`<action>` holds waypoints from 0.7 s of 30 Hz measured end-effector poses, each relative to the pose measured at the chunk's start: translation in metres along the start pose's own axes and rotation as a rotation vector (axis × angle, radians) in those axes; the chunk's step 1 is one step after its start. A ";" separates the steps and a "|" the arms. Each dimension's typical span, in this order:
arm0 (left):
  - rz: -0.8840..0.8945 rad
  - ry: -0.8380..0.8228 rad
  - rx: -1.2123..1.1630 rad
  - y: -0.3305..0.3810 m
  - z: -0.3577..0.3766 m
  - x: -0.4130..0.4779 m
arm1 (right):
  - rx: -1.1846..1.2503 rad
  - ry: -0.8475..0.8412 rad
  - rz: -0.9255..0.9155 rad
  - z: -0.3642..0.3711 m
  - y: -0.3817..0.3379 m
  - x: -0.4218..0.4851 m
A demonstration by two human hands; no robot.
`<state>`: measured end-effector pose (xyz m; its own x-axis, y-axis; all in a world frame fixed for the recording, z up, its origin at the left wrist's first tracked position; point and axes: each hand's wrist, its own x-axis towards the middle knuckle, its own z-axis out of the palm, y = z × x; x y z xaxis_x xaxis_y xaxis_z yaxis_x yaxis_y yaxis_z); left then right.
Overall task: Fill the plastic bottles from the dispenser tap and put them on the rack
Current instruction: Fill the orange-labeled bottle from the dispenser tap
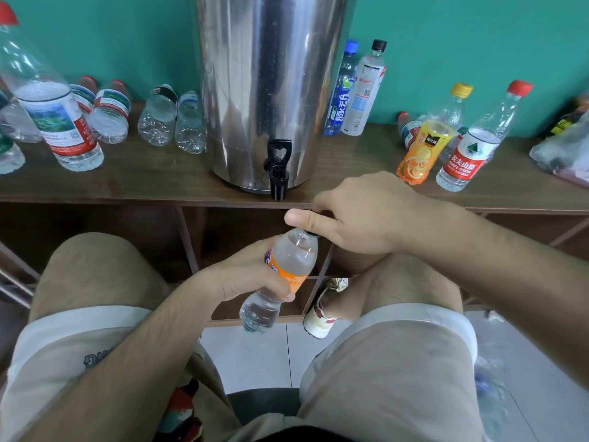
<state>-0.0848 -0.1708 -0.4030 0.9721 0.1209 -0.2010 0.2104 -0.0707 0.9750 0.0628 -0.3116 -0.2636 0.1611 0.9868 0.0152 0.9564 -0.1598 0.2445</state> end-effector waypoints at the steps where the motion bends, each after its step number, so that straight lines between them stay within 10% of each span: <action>1: 0.007 0.016 -0.010 0.001 -0.001 0.000 | 0.128 -0.028 -0.017 -0.002 0.003 -0.001; 4: 0.024 0.036 -0.019 0.002 -0.004 0.001 | 0.365 -0.062 -0.122 0.000 0.004 -0.001; 9: 0.005 0.041 0.036 -0.001 0.000 0.002 | -0.074 0.108 -0.038 0.012 -0.009 0.007; 14: -0.004 0.040 0.050 -0.002 0.001 0.002 | 0.027 0.256 -0.214 0.018 -0.006 0.009; 19: 0.009 0.223 0.132 -0.004 0.003 0.007 | 0.186 0.108 0.291 0.040 -0.019 0.021; 21: 0.012 0.221 0.121 -0.002 0.000 0.006 | 0.107 0.219 0.117 0.039 -0.015 0.019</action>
<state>-0.0794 -0.1702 -0.4063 0.9310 0.3324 -0.1508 0.2226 -0.1896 0.9563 0.0615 -0.2913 -0.3045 0.2267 0.9415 0.2493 0.9565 -0.2635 0.1252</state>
